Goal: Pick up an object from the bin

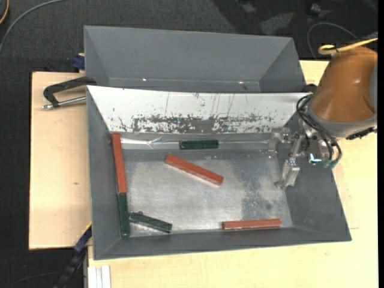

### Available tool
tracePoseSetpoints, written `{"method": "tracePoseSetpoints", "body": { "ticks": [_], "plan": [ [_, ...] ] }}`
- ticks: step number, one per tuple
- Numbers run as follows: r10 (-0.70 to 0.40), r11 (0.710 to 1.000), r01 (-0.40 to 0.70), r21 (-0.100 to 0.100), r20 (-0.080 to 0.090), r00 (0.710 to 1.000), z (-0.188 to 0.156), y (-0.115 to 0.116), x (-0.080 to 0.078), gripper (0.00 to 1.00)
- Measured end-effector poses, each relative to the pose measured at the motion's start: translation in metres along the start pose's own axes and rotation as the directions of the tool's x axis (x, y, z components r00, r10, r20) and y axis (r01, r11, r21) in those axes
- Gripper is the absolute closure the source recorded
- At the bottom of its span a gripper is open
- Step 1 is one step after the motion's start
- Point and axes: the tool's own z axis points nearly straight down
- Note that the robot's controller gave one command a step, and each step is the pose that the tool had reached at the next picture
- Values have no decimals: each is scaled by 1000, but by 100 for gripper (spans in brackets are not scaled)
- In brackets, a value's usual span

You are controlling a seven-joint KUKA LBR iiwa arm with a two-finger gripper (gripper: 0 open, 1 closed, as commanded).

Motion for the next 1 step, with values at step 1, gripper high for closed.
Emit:
{"method": "tracePoseSetpoints", "body": {
  "ticks": [1],
  "plan": [
    [-14, 1000, 14, -2, 0, 1000, 85, 43, 14, 0]
  ]
}}
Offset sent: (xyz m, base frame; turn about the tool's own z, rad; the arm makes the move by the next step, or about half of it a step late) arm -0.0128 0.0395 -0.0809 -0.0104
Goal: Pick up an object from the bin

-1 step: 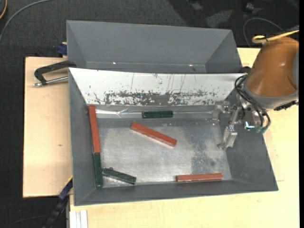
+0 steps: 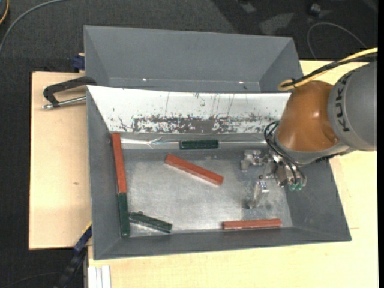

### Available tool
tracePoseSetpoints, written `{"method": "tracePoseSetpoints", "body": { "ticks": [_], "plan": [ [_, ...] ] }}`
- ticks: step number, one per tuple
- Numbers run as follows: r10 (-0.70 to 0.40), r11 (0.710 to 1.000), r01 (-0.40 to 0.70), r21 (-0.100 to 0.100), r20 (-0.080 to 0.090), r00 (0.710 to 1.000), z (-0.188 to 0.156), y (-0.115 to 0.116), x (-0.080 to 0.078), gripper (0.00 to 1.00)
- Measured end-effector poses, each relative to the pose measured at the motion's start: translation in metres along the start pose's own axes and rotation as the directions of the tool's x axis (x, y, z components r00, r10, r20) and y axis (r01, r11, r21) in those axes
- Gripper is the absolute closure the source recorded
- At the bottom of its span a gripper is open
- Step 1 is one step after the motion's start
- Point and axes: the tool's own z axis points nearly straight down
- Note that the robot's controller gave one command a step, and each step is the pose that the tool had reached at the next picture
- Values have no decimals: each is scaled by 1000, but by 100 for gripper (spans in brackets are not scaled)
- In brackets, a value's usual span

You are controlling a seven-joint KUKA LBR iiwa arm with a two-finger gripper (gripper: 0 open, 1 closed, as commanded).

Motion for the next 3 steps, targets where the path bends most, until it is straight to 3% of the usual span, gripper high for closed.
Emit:
{"method": "tracePoseSetpoints", "body": {
  "ticks": [1, 2, 3],
  "plan": [
    [-46, 999, 46, -1, 13, 999, -11, 86, -14, 0],
    [-39, 999, 39, 3, 11, 999, -11, 80, -14, 100],
    [35, 999, -35, 2, 21, 999, -151, 69, -27, 100]
  ]
}}
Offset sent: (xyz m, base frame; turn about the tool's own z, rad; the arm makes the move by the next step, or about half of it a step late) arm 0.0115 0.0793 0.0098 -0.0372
